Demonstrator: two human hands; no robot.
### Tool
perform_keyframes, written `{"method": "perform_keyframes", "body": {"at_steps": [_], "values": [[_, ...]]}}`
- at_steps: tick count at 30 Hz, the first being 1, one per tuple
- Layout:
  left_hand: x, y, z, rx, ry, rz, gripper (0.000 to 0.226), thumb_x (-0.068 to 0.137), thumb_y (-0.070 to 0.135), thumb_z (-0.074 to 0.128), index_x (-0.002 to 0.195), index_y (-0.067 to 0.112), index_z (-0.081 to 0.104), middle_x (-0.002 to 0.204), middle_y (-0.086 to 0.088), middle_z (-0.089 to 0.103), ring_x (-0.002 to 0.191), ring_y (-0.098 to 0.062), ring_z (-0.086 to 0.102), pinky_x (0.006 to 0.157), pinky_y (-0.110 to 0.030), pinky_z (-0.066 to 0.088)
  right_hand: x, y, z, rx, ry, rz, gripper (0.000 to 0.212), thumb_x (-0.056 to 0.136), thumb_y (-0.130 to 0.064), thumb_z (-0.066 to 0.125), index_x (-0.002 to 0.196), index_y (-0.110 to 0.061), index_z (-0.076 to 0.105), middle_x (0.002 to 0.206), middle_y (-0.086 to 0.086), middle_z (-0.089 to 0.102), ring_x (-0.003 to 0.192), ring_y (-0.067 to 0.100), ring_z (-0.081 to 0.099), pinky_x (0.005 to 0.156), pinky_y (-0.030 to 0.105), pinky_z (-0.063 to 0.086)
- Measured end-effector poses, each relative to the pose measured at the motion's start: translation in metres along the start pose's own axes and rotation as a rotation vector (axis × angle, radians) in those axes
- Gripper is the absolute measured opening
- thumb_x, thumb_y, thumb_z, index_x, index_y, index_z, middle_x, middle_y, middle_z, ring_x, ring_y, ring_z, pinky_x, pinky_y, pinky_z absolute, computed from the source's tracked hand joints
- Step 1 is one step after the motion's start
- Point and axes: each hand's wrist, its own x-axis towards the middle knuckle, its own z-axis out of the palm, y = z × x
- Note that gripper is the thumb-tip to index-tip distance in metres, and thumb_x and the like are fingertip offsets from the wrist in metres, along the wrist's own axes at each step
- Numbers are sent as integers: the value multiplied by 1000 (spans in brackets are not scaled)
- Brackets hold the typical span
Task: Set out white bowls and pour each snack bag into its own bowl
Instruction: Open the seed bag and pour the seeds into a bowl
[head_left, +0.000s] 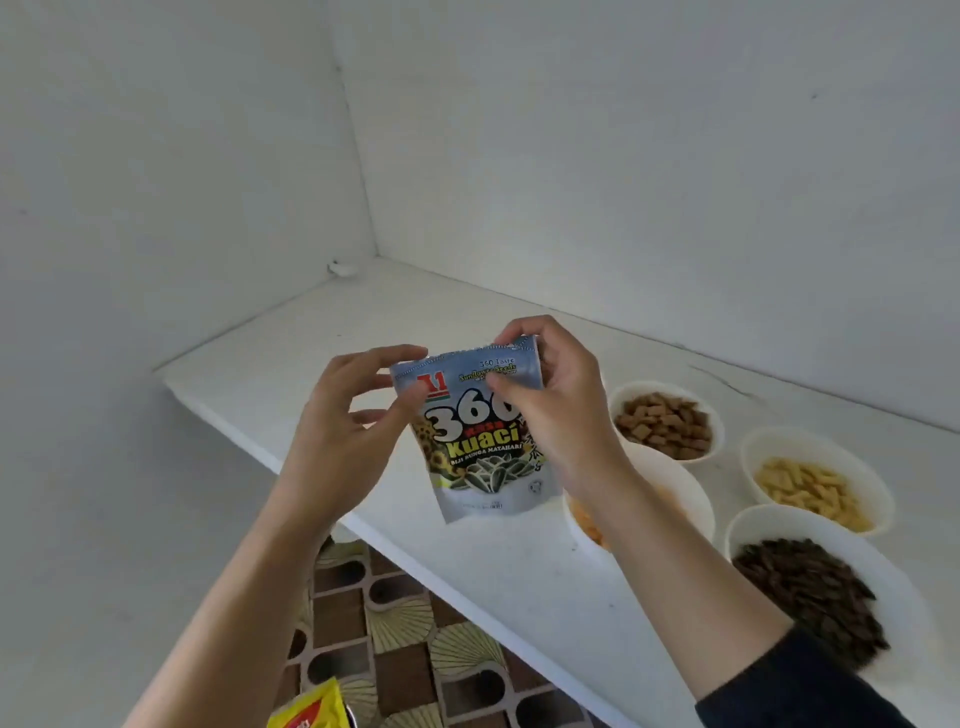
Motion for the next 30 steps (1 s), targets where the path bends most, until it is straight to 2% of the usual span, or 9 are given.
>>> {"method": "perform_keyframes", "body": {"at_steps": [3,5,7,11,15,19,23,27,30], "values": [[-23,-22,-62,9,121,-87,19,95,30,68,107,44,71,126,7,62,113,-5,63,78,-20,54,0,-2,69,70,-95,28,22,90,1,68,91,-20,61,92,0,69,84,13,74,61,24,57],[-40,-39,-108,6,185,-145,18,95,28,68,104,43,72,118,4,64,105,-6,65,75,-19,51,-6,-1,123,98,-177,45,20,92,1,67,92,-17,60,93,-1,68,83,11,75,59,23,56],[-57,-55,-148,-12,224,-190,16,95,26,68,101,39,74,103,2,67,90,-7,66,77,-23,50,-15,3,172,101,-239,40,22,92,0,67,92,-21,60,95,4,69,85,16,75,60,30,58],[-85,-87,-212,-36,252,-265,15,97,21,65,101,32,73,87,2,68,78,-4,67,70,-15,52,-35,17,256,71,-321,10,22,92,-5,69,91,-25,61,97,8,70,90,26,73,78,53,61],[-106,-125,-250,-9,256,-344,13,97,24,63,105,23,73,87,3,68,77,-7,68,69,-18,54,-57,39,323,26,-398,31,16,92,-14,70,86,-27,63,95,-5,69,97,24,70,85,55,58],[-120,-164,-272,-17,288,-441,15,98,24,62,107,18,72,90,-4,70,72,-5,68,68,-15,54,-69,68,369,-15,-486,85,9,94,-18,69,90,-24,65,95,-12,69,98,10,67,90,47,58],[-135,-226,-275,-11,327,-545,14,99,25,62,106,20,73,89,-4,71,71,-7,69,64,-17,56,-76,121,400,-41,-526,117,9,94,-13,67,92,-21,63,93,-13,66,96,3,64,82,24,54],[-163,-321,-250,-5,332,-659,13,99,30,61,103,24,72,87,-1,72,78,-14,73,76,-30,62,-100,223,421,-55,-544,205,13,95,-12,66,92,-24,62,99,-9,66,104,14,65,91,47,58],[-195,-404,-215,9,306,-768,13,99,34,61,102,26,71,86,-5,73,82,-22,73,83,-47,61,-133,320,428,-71,-554,265,17,94,-12,67,91,-28,61,101,-3,67,105,20,65,92,54,56]]}}
